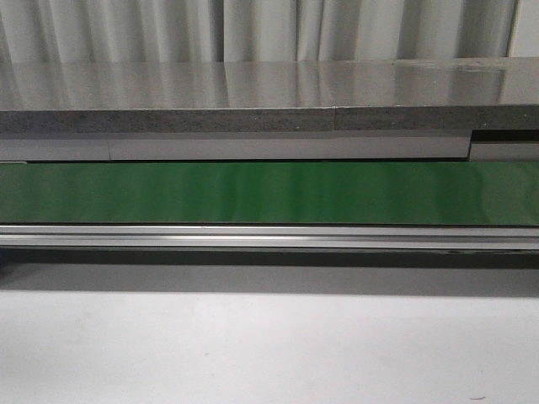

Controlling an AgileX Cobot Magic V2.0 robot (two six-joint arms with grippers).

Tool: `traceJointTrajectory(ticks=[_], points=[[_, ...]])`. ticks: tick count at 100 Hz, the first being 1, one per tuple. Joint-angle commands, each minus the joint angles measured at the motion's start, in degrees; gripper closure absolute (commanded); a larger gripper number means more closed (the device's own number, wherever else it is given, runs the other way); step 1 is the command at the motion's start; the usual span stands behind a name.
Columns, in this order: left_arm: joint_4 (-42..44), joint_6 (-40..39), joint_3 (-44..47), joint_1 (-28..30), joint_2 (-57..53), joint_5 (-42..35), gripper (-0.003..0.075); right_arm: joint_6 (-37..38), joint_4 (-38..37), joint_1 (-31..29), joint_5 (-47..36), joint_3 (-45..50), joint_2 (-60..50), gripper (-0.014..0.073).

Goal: Move button from right to left

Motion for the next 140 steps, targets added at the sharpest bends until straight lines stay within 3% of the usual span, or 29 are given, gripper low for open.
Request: traceJointTrajectory(ticks=[1, 34, 140], points=[[-1.37, -0.27, 0.77, -0.36, -4.27, -5.52, 0.0741, 0.01, -0.27, 0.15, -5.09, -1.53, 0.71, 0.0660], [-1.37, 0.22, 10.82, -4.47, -14.25, -11.62, 0.0741, 0.01, -0.27, 0.15, -5.09, -1.53, 0.71, 0.0660], [-1.83, 0.22, 33.77, -4.47, -43.45, -19.96, 0.0741, 0.01, -0.27, 0.15, -5.09, -1.53, 0.71, 0.0660]])
